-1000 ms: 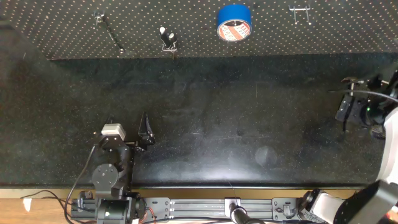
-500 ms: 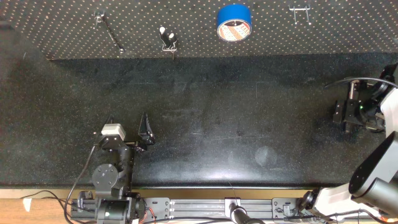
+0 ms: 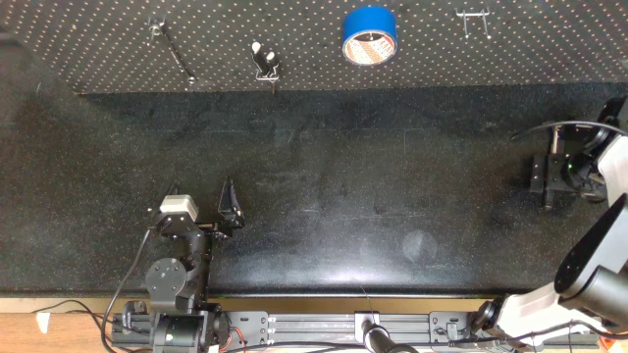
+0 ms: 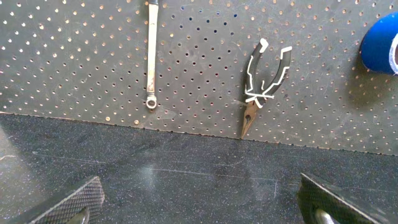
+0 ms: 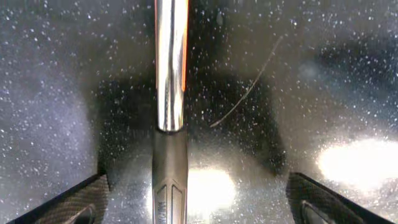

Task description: Place Tools Onto Pegboard

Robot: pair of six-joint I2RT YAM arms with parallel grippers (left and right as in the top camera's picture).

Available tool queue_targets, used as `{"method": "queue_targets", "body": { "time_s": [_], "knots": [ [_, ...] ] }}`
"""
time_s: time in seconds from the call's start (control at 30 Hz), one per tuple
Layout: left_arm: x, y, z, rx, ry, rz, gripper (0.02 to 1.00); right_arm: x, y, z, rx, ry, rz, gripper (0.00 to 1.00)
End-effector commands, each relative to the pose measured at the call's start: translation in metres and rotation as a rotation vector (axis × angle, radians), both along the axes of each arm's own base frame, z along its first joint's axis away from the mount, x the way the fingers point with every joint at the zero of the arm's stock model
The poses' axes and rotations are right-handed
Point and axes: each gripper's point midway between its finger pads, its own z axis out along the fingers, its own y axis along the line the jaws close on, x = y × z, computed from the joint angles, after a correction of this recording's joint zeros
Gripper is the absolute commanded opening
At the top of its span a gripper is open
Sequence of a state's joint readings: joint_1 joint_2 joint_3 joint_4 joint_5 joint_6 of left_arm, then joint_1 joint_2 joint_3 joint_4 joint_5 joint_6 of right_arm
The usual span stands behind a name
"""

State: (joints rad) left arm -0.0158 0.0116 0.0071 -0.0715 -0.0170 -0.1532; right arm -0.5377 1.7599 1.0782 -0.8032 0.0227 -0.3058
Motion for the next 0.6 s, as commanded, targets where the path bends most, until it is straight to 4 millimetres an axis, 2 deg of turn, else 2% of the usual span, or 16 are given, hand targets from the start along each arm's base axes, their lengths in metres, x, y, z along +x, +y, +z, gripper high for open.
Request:
{"method": "queue_targets", "body": {
  "time_s": [0.03,0.17,0.23,0.27,0.33,0.37,0.43,0.5,0.53,0.6],
  "knots": [
    [0.000,-0.001,-0.001,0.015,0.001,-0.008,0.998,0.002,0.003,-0.009,0.032,0.006,0.003,0.562],
    [0.000,-0.001,-0.001,0.015,0.001,-0.008,0.996,0.003,0.007,-0.009,0.058,-0.008,-0.059,0.080],
    [0.000,-0.001,-0.001,0.015,0.001,-0.008,0.996,0.007,0.012,-0.008,0.084,-0.027,-0.057,0.077],
    [0.000,-0.001,-0.001,0.015,0.001,-0.008,0.996,0.011,0.015,-0.001,0.103,-0.062,-0.053,0.077],
    [0.000,-0.001,-0.001,0.015,0.001,-0.008,0.996,0.026,0.025,0.031,0.134,-0.192,-0.034,0.075],
    [0.000,-0.001,-0.001,0.015,0.001,-0.008,0.996,0.033,0.031,0.053,0.147,-0.274,-0.019,0.075],
    [0.000,-0.001,-0.001,0.015,0.001,-0.008,0.996,0.044,0.050,0.109,0.184,-0.471,0.037,0.077],
    [0.000,-0.001,-0.001,0.015,0.001,-0.008,0.996,0.048,0.079,0.169,0.205,-0.673,0.136,0.077],
    [0.000,-0.001,-0.001,0.015,0.001,-0.008,0.996,0.048,0.095,0.190,0.196,-0.736,0.195,0.075],
    [0.000,-0.001,-0.001,0.015,0.001,-0.008,0.996,0.049,0.118,0.209,0.185,-0.787,0.276,0.075]
  ]
}}
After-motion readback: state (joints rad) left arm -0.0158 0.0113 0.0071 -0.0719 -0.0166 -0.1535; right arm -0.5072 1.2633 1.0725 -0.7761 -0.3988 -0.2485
